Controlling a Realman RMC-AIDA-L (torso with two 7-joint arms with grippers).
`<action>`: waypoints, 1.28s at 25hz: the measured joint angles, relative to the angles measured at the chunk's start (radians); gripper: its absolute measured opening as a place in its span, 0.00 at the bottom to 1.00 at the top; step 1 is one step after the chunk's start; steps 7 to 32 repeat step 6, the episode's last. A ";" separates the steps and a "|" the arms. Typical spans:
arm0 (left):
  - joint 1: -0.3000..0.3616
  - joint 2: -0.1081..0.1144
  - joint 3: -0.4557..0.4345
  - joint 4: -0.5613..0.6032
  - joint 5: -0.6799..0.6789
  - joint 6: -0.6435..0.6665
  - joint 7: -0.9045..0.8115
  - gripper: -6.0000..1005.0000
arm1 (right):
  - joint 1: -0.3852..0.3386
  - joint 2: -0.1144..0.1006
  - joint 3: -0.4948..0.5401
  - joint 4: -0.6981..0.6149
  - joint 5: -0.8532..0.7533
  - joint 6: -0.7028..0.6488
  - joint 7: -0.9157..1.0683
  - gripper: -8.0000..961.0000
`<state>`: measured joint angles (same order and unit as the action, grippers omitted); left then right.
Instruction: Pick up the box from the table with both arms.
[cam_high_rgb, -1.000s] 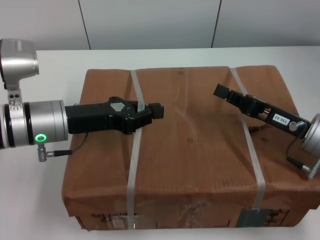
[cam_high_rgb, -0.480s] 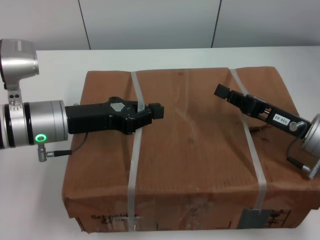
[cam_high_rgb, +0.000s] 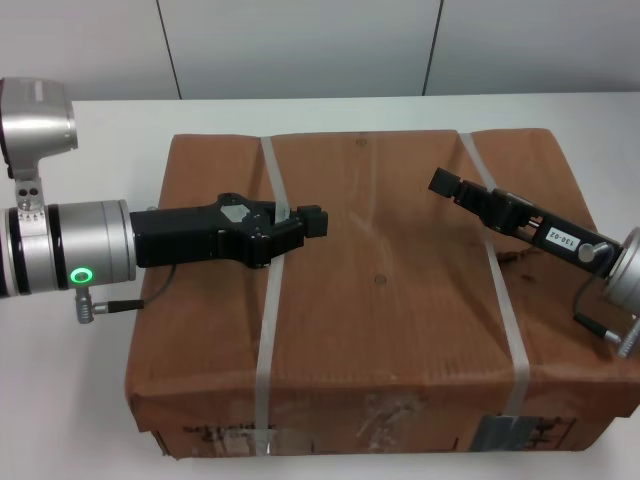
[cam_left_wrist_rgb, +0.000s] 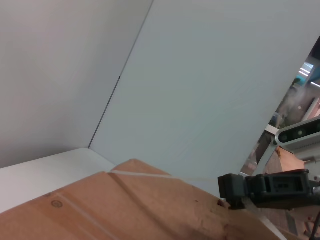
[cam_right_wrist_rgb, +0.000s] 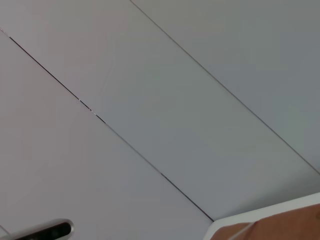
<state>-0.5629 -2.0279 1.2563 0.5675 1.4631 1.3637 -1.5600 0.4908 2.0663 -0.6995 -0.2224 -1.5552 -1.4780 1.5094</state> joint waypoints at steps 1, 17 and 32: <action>0.000 0.000 0.000 0.000 0.000 0.000 0.000 0.11 | 0.000 0.000 0.000 0.000 0.000 0.000 0.000 0.02; 0.002 0.000 -0.001 0.000 0.000 0.000 0.000 0.11 | 0.000 0.000 0.000 0.000 0.000 0.000 -0.003 0.02; 0.002 0.000 -0.001 0.000 0.000 0.000 0.000 0.11 | 0.000 0.000 0.000 0.000 0.000 0.000 -0.003 0.02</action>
